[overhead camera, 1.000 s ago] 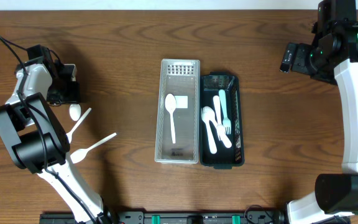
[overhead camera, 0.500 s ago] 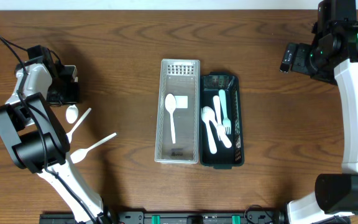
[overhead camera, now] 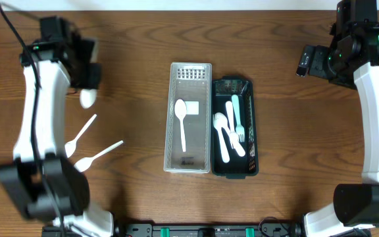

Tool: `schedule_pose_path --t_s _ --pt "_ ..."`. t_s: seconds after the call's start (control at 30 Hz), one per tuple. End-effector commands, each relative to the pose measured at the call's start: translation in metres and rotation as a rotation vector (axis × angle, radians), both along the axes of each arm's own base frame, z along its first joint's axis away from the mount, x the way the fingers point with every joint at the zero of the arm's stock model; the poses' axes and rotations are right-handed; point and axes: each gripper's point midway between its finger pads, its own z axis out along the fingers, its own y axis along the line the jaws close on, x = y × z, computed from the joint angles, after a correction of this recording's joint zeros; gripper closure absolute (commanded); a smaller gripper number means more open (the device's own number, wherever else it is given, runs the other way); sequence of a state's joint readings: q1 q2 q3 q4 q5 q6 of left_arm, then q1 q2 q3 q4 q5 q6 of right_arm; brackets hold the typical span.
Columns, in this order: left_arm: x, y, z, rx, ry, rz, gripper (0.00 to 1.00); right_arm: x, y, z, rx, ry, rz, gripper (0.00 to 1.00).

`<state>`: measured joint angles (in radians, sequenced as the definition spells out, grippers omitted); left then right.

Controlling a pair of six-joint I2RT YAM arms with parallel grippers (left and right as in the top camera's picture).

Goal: Pack container
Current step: 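Lift the spoon and drop it into the clear basket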

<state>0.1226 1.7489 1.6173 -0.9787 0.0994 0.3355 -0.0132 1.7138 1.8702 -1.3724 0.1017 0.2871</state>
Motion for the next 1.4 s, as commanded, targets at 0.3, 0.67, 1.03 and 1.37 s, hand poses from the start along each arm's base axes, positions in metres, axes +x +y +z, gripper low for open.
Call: schedule_pose_path --t_s 0.3,0.67,1.03,1.37 --pt "-0.065 -0.211 0.058 -0.217 -0.051 -0.116 0.94 -0.002 -0.002 0.0 -0.011 0.007 0.027 0.01" --pt "-0.086 -0.277 -0.044 -0.163 0.182 -0.101 0.94 -0.007 -0.002 -0.001 -0.028 0.033 0.076 0.01" --pt "-0.075 -0.27 -0.091 -0.065 0.235 -0.067 0.85 -0.01 -0.002 -0.002 -0.035 0.047 0.097 0.01" --pt "-0.052 -0.245 -0.039 -0.033 0.076 -0.127 0.46 -0.014 -0.002 -0.004 -0.034 0.066 0.097 0.01"
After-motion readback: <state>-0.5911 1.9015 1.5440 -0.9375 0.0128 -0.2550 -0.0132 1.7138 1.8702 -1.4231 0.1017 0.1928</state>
